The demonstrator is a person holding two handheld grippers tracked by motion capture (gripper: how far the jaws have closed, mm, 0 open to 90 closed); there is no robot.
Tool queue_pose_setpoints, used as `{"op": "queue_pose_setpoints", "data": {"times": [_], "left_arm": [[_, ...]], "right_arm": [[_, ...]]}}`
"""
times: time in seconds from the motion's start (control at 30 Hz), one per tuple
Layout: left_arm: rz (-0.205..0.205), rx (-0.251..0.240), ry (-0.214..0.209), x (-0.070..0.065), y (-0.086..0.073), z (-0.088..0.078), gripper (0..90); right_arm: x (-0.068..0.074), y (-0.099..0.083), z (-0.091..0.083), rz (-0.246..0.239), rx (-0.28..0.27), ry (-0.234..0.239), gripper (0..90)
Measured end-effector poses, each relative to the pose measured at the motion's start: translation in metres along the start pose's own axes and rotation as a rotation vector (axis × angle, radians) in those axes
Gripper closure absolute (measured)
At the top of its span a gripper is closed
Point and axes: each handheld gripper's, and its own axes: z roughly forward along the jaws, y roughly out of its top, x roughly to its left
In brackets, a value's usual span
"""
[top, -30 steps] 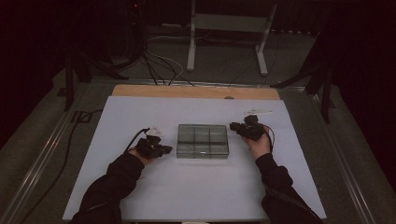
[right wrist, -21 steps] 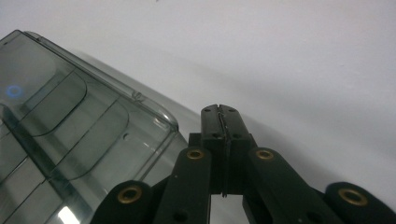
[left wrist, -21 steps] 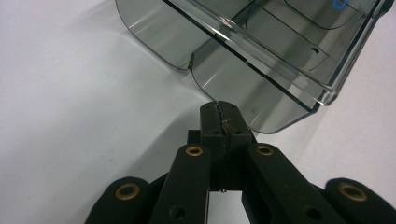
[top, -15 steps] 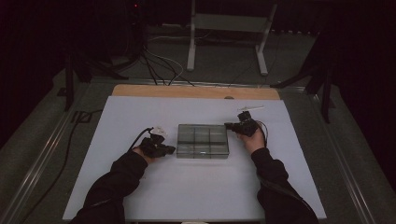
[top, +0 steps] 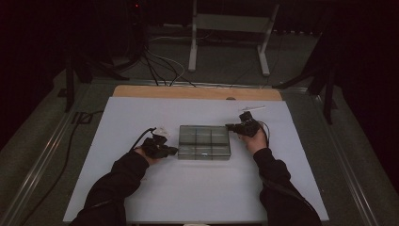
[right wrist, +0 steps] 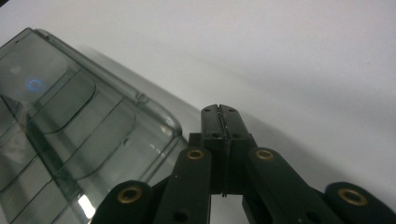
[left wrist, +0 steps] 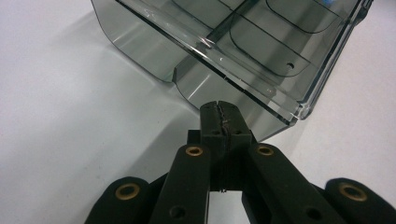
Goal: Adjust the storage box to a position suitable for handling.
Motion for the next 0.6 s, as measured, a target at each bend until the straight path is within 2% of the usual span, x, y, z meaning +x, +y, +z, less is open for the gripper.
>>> {"op": "queue_pose_setpoints", "data": {"times": [0.13, 0.3, 0.37, 0.6], "left_arm": [[0.001, 0.005, -0.005, -0.001, -0.001, 0.0, 90.0], [0.011, 0.016, -0.004, -0.005, -0.002, -0.003, 90.0], [0.015, 0.024, -0.005, -0.007, -0.003, -0.004, 90.0], [0.029, 0.039, -0.015, -0.015, -0.008, -0.008, 90.0]], "right_arm": [[0.001, -0.001, 0.002, 0.025, -0.01, -0.004, 90.0], [0.006, -0.003, -0.001, 0.021, -0.003, -0.023, 90.0], [0.008, -0.005, -0.003, 0.039, -0.001, -0.024, 90.0], [0.018, -0.013, -0.008, 0.05, 0.005, -0.035, 90.0]]}}
